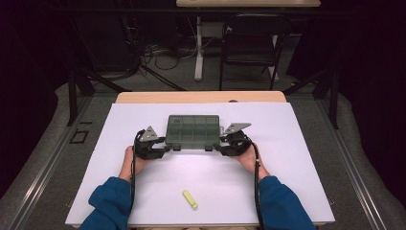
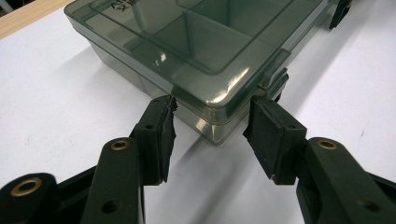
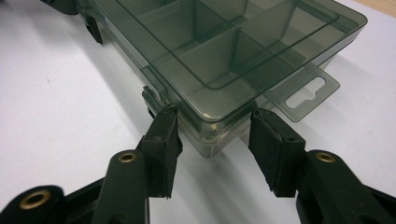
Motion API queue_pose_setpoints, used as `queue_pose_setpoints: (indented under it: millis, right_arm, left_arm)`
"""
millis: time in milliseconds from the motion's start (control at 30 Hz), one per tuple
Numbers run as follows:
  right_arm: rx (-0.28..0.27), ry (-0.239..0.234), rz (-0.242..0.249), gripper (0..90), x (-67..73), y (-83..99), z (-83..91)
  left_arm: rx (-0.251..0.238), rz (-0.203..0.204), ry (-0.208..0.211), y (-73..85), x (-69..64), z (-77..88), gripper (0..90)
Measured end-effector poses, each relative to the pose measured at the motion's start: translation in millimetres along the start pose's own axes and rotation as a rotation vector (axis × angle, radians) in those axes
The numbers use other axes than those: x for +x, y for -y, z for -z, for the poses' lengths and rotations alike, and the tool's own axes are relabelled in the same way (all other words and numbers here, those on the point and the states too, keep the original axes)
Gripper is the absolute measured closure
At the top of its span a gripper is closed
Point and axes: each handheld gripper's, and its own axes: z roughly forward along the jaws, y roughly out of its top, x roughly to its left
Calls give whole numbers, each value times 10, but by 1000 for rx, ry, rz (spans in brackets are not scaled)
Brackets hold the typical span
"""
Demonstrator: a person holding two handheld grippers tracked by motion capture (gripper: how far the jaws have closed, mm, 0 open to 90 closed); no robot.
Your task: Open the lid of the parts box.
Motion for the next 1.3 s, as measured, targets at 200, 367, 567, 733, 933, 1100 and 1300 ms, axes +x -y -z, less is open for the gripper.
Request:
queue_pose_setpoints:
  millis: [200, 367, 567, 733, 933, 1100, 1300]
  right_arm:
    - [7, 0, 4, 515, -4, 4, 0]
    - [5, -2, 2, 521, -5, 4, 3]
    - [-4, -7, -6, 535, -11, 6, 9]
    - [-4, -11, -6, 544, -15, 7, 15]
    - [-21, -20, -20, 552, -24, 16, 14]
    - [-34, -37, -41, 560, -43, 25, 21]
    - [-23, -34, -41, 565, -40, 21, 30]
  left_arm:
    - [-9, 2, 1, -4, -1, 13, 486]
    - [-13, 9, 3, -3, -3, 18, 495]
    - [-23, 14, 1, -2, -1, 33, 516]
    - [-23, 12, 4, 3, 7, 40, 524]
    - [-27, 25, 12, 10, 14, 38, 530]
    - [-29, 20, 7, 6, 11, 40, 530]
    - [-32, 18, -4, -1, 1, 42, 502]
